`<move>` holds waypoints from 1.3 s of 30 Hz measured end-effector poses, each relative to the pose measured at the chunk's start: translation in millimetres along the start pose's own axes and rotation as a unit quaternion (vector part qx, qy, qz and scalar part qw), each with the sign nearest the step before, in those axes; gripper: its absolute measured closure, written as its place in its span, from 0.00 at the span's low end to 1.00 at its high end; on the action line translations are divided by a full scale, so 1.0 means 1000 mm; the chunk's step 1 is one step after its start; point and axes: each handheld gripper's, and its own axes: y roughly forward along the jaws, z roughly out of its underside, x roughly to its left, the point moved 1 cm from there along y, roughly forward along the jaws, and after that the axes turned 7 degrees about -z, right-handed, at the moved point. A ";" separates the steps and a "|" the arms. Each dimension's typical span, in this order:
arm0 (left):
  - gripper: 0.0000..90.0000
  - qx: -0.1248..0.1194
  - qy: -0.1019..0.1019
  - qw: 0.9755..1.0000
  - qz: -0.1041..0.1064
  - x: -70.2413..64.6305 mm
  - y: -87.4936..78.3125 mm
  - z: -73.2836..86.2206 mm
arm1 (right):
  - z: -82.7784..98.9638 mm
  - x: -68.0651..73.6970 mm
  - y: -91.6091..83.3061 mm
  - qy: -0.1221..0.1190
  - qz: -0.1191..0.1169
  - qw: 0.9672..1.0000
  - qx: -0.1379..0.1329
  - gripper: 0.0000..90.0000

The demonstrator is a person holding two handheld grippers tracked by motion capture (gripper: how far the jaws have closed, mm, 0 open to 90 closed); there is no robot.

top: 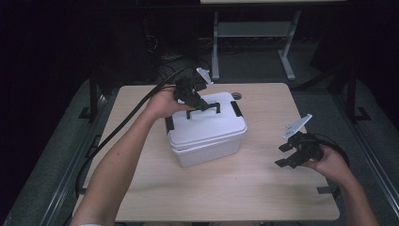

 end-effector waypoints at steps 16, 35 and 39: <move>0.94 0.011 -0.008 1.000 0.008 -0.005 -0.003 0.000 | -0.001 0.001 0.001 -0.001 0.000 1.000 0.001 0.39; 0.93 0.017 -0.028 0.999 0.001 -0.005 0.008 0.002 | 0.001 0.000 0.003 0.001 -0.003 1.000 0.002 0.39; 0.86 0.008 -0.031 0.999 0.011 -0.006 0.005 0.004 | 0.001 0.000 0.005 0.001 -0.003 1.000 0.002 0.39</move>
